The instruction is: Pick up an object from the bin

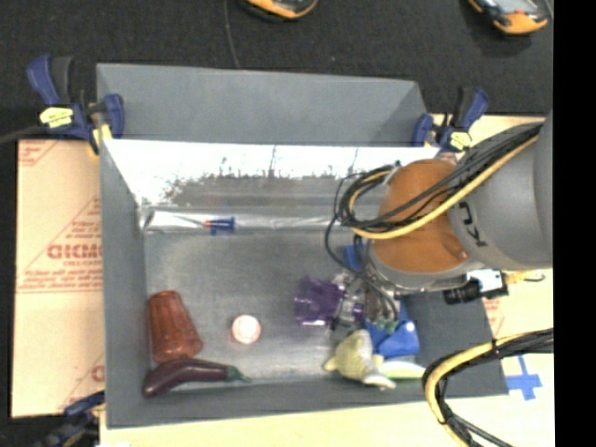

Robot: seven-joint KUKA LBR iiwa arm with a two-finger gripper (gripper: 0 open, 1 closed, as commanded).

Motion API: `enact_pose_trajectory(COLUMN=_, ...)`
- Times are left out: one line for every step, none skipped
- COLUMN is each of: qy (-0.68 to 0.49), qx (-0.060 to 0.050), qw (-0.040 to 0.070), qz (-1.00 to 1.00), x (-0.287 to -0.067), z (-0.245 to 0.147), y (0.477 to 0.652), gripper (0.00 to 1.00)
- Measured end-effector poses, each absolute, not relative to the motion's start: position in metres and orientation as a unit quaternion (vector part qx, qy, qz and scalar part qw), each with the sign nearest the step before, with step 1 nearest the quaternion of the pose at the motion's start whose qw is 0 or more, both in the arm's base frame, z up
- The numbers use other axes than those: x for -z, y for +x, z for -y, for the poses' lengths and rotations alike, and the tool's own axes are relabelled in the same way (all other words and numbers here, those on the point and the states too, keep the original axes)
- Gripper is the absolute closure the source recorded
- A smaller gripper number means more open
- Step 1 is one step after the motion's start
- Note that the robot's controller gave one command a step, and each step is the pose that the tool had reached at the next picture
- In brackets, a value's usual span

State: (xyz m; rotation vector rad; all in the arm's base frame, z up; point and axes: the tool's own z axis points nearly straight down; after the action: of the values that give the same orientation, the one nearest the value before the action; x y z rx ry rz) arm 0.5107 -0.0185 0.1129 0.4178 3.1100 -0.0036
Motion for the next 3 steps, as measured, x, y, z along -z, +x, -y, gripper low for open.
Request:
enact_pose_trajectory(qy=0.132, qx=0.001, qw=0.0, qz=-0.991, x=-0.145, z=0.019, y=0.51, gripper=1.0)
enact_pose_trajectory(qy=0.131, qx=0.001, qw=0.005, qz=-0.991, x=-0.179, z=0.019, y=0.513, gripper=1.0)
enact_pose_trajectory(qy=0.129, qx=0.001, qw=0.004, qz=-0.992, x=-0.189, z=0.019, y=0.512, gripper=1.0)
